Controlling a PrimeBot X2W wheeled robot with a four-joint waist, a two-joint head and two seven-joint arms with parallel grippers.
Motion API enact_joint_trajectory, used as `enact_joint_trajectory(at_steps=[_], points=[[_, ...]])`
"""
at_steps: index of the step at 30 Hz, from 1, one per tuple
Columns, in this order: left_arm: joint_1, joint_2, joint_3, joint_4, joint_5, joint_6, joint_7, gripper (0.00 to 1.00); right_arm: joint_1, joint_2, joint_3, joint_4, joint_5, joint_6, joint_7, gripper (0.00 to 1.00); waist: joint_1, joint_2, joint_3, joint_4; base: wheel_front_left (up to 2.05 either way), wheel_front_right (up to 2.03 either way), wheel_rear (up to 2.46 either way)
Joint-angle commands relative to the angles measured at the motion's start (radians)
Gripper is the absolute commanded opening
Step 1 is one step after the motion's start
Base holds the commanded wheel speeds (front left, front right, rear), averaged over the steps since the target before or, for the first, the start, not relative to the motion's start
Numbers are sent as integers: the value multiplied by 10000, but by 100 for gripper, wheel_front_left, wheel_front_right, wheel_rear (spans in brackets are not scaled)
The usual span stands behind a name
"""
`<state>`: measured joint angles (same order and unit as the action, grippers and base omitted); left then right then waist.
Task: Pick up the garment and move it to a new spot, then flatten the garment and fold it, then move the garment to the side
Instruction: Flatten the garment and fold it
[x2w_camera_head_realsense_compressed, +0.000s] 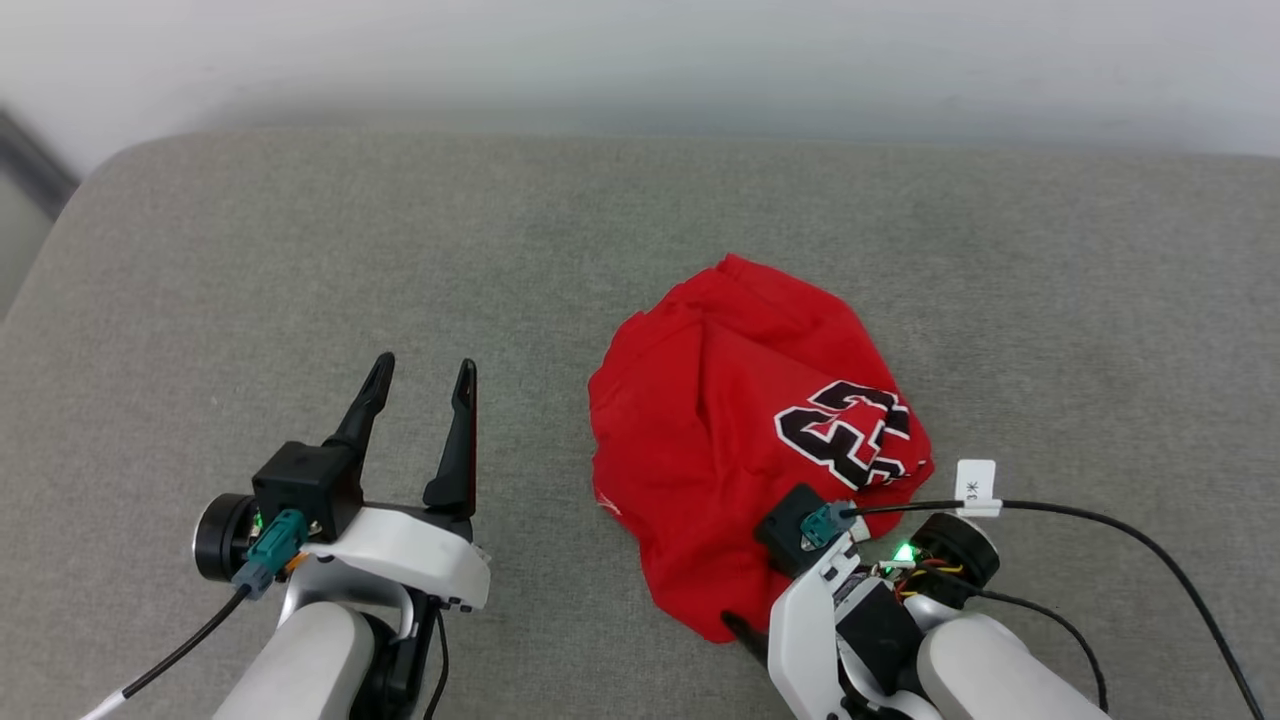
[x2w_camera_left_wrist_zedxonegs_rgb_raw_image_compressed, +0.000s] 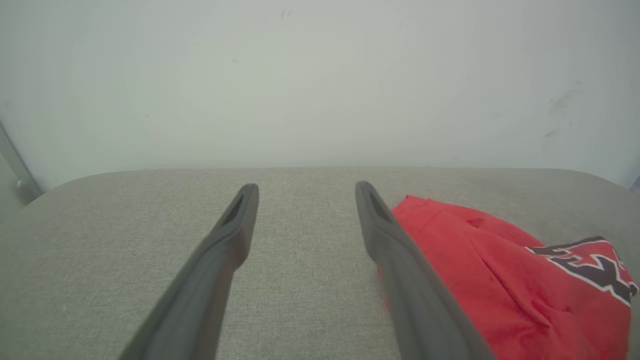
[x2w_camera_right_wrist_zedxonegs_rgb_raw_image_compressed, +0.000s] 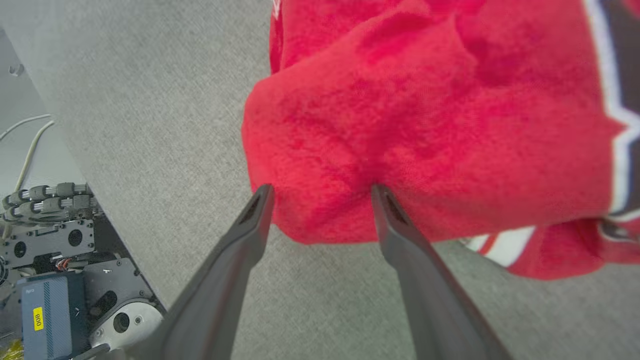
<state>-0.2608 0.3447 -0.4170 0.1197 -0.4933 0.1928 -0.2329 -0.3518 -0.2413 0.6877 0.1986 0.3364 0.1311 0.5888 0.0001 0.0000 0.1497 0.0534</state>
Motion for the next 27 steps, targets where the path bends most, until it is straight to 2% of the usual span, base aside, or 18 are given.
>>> enact_joint_trajectory(at_steps=[1, 8, 9, 11, 16, 21, 27], points=[[-179, -41, -24, 53, 54, -51, -64, 100, -262, 35, 245, 415, 240, -5, -106, 100, -1, 0, 252, 189, 0, 0, 0], [-425, -177, -88, 232, 57, -124, -135, 100, -662, 259, 1279, 2466, 807, -3, -247, 100, -1, 0, 476, 306, 0, 0, 0], [-438, -178, -86, 247, 48, -128, -146, 100, -667, 310, 1417, 2689, 911, -3, -245, 44, -1, 0, 483, 307, 0, 0, 0], [-425, -183, -96, 295, 30, -140, -159, 100, -761, 390, 1620, 2922, 1056, -2, -384, 0, -1, 0, 473, 302, 0, 0, 0], [-298, -163, -87, 387, 5, -101, -168, 100, -1500, 357, 1574, 2596, 973, 8, -1469, 0, -1, 0, 347, 217, 0, 0, 0], [-158, -116, -53, 451, -45, -52, -182, 100, -1929, 281, 955, 1789, 577, -6, -2674, 0, -1, 0, 126, 67, 0, 0, 0], [-71, -87, -78, 417, -94, 16, -135, 100, -1939, 449, -1295, 840, -293, -6, -3702, 0, -1, 0, -79, -127, 0, 0, 0]])
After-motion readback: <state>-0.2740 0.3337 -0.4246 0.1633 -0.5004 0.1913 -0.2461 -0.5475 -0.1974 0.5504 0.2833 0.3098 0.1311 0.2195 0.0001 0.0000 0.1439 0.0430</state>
